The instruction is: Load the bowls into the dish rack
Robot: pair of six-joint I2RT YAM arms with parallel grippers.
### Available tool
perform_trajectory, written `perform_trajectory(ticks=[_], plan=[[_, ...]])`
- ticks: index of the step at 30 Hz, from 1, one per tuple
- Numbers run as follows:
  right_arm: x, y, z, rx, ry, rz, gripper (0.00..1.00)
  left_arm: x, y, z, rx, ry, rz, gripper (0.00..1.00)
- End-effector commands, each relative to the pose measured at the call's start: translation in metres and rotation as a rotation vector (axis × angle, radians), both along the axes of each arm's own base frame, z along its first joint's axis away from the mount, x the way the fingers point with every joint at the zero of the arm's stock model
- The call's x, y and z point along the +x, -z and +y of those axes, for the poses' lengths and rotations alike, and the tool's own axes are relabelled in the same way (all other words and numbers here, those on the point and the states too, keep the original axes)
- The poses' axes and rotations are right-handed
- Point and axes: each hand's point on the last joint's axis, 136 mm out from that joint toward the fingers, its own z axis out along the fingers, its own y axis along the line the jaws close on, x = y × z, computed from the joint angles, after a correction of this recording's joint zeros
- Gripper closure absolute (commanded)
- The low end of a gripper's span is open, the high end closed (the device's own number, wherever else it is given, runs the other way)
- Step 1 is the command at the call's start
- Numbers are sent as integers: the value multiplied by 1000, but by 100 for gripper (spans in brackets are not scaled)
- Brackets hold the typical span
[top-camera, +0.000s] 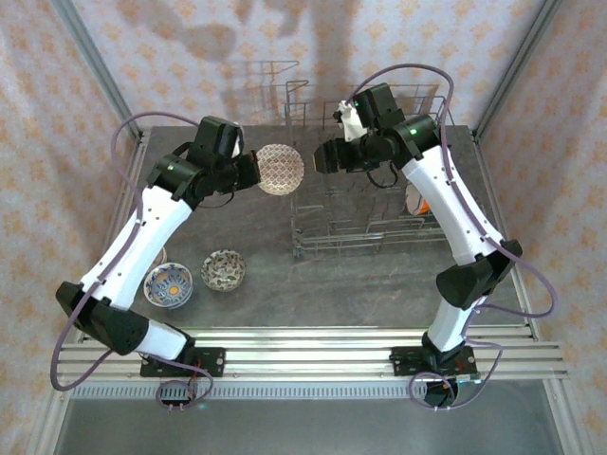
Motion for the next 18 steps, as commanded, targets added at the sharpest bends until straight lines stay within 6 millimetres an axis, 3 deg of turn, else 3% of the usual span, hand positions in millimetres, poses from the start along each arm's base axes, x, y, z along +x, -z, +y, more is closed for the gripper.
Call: perform_trajectory(ticks=[1,8,11,18], plan=[[-3,-11,13,72,-42,11,35,13,-36,-18,-49,42,-112,100],[5,13,15,32,-22,70,41,22,-39,-41,-58,84,-114,100],[7,19,19,51,-23,86,46,25,-34,-49,-55,97,-102,100],[14,21,6,-9,39,49,56,29,-30,-58,-39,100,-94,100]])
